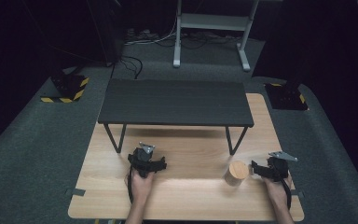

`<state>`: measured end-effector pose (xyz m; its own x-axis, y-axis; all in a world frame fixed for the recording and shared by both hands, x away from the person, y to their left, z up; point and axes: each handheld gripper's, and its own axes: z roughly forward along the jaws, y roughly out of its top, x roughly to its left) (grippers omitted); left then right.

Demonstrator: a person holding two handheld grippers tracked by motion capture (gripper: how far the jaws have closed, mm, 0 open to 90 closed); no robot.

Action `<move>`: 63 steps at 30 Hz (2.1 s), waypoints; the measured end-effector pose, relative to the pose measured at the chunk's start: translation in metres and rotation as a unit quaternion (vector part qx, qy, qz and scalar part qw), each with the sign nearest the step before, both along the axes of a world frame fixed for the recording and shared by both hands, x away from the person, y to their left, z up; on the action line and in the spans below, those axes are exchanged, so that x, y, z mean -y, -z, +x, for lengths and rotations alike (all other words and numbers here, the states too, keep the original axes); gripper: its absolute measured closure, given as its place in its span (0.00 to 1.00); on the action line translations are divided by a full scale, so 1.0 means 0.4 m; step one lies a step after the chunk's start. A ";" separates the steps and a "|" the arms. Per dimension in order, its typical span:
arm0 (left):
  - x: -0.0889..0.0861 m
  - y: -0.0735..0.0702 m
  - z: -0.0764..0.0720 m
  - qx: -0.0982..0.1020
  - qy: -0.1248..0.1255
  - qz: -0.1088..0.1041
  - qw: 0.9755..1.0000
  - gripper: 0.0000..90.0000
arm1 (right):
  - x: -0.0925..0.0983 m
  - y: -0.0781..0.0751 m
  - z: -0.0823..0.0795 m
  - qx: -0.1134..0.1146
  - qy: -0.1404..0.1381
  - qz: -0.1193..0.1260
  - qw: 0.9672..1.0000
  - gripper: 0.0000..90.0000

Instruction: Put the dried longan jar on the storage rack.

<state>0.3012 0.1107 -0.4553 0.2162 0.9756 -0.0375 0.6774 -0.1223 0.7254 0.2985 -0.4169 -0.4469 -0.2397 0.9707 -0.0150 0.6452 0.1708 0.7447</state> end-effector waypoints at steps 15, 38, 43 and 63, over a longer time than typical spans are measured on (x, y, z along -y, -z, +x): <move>-0.002 0.001 -0.001 0.001 -0.001 -0.004 1.000 0.03 | 0.005 0.000 0.001 -0.001 -0.001 0.005 1.000 0.14; 0.004 -0.001 0.000 0.000 -0.001 0.003 1.000 0.03 | 0.057 -0.029 -0.097 0.006 -0.072 0.016 0.997 0.09; 0.004 -0.001 0.001 0.000 -0.001 0.004 1.000 0.03 | 0.060 -0.034 -0.131 0.008 -0.095 0.021 0.995 0.09; 0.001 -0.001 0.001 -0.001 0.000 0.002 1.000 0.03 | -0.009 -0.054 -0.175 0.002 -0.197 0.029 0.980 0.09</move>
